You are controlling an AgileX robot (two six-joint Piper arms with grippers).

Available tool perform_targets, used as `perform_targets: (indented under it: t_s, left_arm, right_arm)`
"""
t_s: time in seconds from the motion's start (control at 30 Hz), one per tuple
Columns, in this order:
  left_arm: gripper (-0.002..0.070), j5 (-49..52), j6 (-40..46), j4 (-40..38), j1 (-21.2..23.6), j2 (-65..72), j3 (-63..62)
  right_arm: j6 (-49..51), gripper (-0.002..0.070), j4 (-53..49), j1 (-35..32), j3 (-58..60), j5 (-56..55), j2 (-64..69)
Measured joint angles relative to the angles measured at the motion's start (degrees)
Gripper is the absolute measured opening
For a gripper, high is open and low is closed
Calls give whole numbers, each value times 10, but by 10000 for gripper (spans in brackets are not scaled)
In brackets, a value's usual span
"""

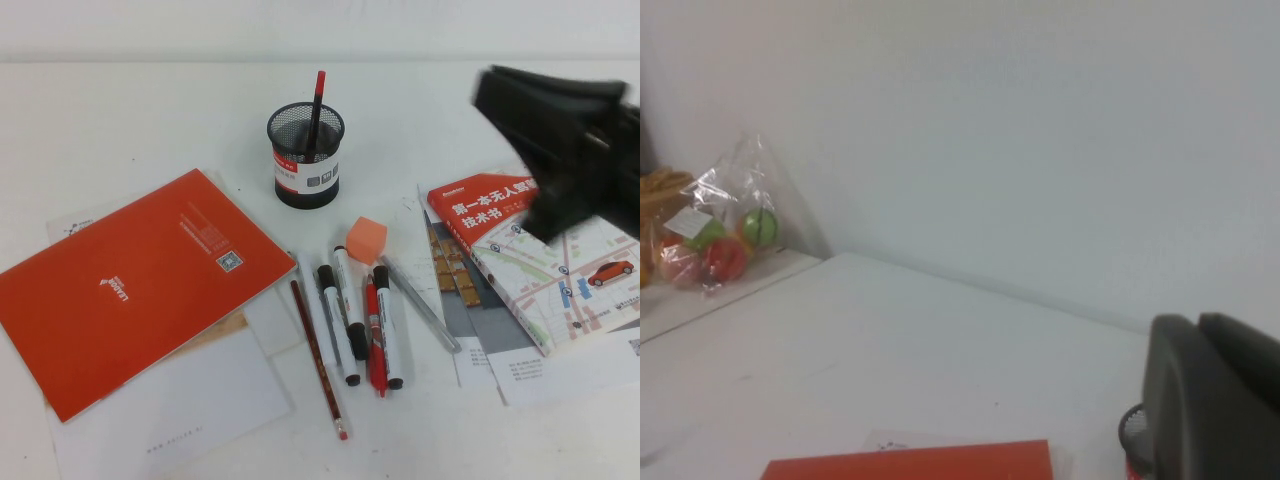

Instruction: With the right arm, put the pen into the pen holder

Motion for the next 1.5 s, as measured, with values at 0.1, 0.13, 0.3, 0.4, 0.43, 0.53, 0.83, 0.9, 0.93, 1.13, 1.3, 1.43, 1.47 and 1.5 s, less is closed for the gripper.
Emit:
perform_targets:
  t_s: [0.1,0.13,0.3,0.4,0.43,0.53,0.83,0.9,0.93,1.13,1.3,1.43,1.47,1.5]
  left_arm:
    - [-2,0,0,0,0,0,0]
    - [-3,0,0,0,0,0,0]
    - [-3,0,0,0,0,0,0]
    - [-2,0,0,0,0,0,0]
    - [-3,0,0,0,0,0,0]
    - [-3,0,0,0,0,0,0]
    - [-2,0,0,0,0,0,0]
    - [-3,0,0,0,0,0,0]
    - [-2,0,0,0,0,0,0]
    - [-2,0,0,0,0,0,0]
    - [-2,0,0,0,0,0,0]
    - [-2,0,0,0,0,0,0]
    - [-2,0,0,0,0,0,0]
    - [-2,0,0,0,0,0,0]
  right_arm:
    - [0,-19,-2,0,51,33,-85]
    - [0,-19,-2,0,63,54,-107]
    - [0,-19,-1,-1,135,140,-219]
    - [0,-19,-10,-1,160,177,-270]
    - [0,-19,-16,-1,164,193,-288]
    - [-1,-19,-37,-2,168,222,-335]
    - [-407,-19,347,-21,177,360,-381]
    - [-514,-19,439,-47,197,329,-381]
    - [-571,-19,497,-65,218,291,-381]
    - [-612,-19,574,-140,322,195,-420]
    - [-505,-19,504,-176,372,255,-497]
    - [-488,-19,484,-223,419,296,-562]
    - [-487,-19,480,-231,427,304,-573]
    - [-486,-19,477,-239,434,314,-586]
